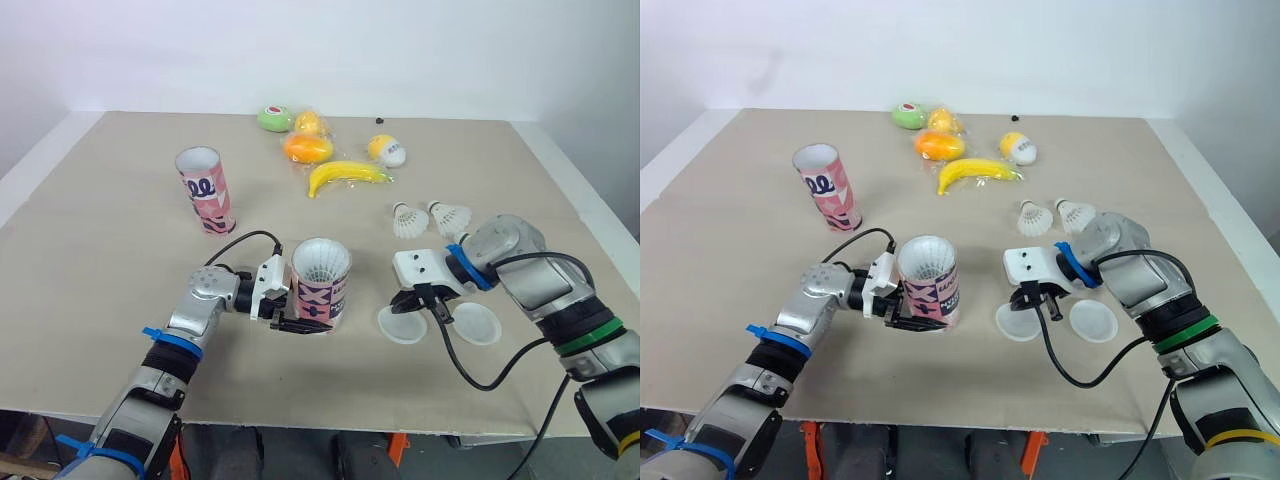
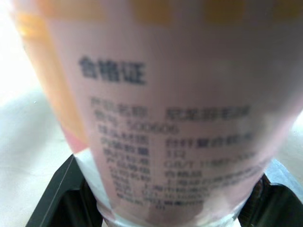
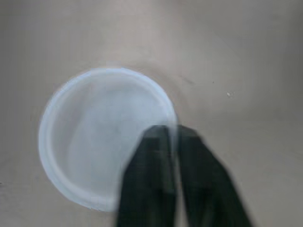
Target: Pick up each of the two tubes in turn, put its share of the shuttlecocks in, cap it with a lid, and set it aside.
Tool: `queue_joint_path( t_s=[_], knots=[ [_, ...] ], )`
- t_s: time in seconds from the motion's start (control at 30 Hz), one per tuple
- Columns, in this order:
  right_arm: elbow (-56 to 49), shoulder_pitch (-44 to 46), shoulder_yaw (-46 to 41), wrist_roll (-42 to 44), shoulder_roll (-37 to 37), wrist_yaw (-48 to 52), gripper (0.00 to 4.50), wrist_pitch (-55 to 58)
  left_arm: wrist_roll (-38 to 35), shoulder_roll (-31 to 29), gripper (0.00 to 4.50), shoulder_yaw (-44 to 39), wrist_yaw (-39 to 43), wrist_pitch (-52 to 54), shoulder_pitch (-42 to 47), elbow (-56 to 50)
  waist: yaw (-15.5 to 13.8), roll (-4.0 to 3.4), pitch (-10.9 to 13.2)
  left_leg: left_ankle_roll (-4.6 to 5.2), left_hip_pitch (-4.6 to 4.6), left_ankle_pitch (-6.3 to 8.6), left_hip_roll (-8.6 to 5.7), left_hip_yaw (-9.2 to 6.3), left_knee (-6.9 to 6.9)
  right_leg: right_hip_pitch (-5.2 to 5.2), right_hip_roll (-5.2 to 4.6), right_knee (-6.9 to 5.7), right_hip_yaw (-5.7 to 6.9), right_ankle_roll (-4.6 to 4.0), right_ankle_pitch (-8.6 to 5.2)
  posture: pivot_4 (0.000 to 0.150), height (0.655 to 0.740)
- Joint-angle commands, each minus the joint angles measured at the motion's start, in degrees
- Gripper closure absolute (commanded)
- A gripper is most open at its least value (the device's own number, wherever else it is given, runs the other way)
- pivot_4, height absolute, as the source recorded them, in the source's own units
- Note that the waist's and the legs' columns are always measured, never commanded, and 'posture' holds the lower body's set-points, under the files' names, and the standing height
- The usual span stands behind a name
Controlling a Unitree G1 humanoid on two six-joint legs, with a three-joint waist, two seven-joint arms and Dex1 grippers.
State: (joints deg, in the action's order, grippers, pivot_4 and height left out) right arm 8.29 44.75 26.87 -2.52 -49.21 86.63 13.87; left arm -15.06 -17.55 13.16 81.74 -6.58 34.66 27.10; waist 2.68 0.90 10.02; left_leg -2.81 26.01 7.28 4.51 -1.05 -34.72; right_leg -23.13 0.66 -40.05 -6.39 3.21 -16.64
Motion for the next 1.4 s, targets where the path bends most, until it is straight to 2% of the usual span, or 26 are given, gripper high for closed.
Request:
queue_joint_path(
  t_s=[0.03, 0.2, 0.37, 0.53, 0.67, 0.93, 1.4],
  knots=[
    [-1.74, 0.63, -4.26, 1.46, -1.15, -0.42, 4.47, 3.14, 0.16, 0.75, 1.59, 0.24, 0.31, -1.57, -0.3, -0.15, -0.01, 0.0, 0.0, 0.0, 0.01, 0.0, 0.0, 0.0, 0.0, 0.0, 0.0, 0.0, 0.0, 0.0, -0.01, 0.15, 0.74],
    [-5.04, 1.26, -8.17, 4.26, -2.68, -0.15, 4.47, 6.16, 1.36, 0.89, 1.59, 0.77, 0.84, -3.88, -0.25, 1.81, -0.06, -0.02, -0.01, 0.0, 0.04, 0.0, -0.01, 0.0, 0.08, -0.02, -0.01, 0.01, -0.02, -0.05, -0.03, 0.15, 0.74],
    [-7.14, 6.43, -12.81, 7.27, -4.74, 0.53, 4.47, 8.65, 2.17, 0.74, 1.59, 1.4, 2.04, -4.73, 0.03, 4.24, -0.03, -0.04, -0.02, 0.0, -0.01, 0.0, -0.01, 0.01, 0.09, -0.02, 0.0, 0.01, -0.02, -0.04, -0.05, 0.15, 0.74],
    [-6.83, 16.99, -13.87, 10.24, -1.84, 1.58, 4.47, 10.3, 3.12, 0.4, 1.59, 2.31, 3.35, -4.59, 0.63, 6.28, 0.08, -0.1, -0.05, 0.0, -0.05, 0.0, 0.0, 0.01, 0.11, -0.02, 0.0, 0.01, -0.02, -0.04, -0.04, 0.15, 0.74],
    [-7.26, 26.36, -11.21, 13.56, 5.94, 3.09, 4.47, 11.8, 3.22, 0.48, 1.59, 2.6, 4.14, -4.19, 0.8, 7.09, 0.17, -0.34, -0.2, 0.0, -0.12, 0.0, 0.0, 0.04, 0.19, -0.03, 0.01, 0.0, -0.06, -0.07, -0.04, 0.15, 0.74],
    [-6.69, 30.03, -3.95, 12.59, 13.69, 4.72, 4.47, 9.88, 3.4, 0.96, 1.59, 2.57, 4.08, -4.56, 1.53, 8.16, -0.05, -0.26, -0.25, -0.01, -0.05, 0.01, 0.0, -0.01, 0.23, -0.03, 0.0, 0.0, 0.02, -0.16, -0.11, 0.15, 0.74],
    [-6.36, 30.48, 3.33, 11.2, 10.48, 5.87, 4.47, 3.55, 3.26, -0.09, 1.59, 1.95, 4.28, -4.37, 1.76, 8.92, -0.02, -0.26, -0.25, -0.01, -0.1, 0.01, 0.01, -0.01, 0.23, -0.02, 0.02, -0.01, 0.02, -0.13, -0.12, 0.15, 0.74]
  ],
)
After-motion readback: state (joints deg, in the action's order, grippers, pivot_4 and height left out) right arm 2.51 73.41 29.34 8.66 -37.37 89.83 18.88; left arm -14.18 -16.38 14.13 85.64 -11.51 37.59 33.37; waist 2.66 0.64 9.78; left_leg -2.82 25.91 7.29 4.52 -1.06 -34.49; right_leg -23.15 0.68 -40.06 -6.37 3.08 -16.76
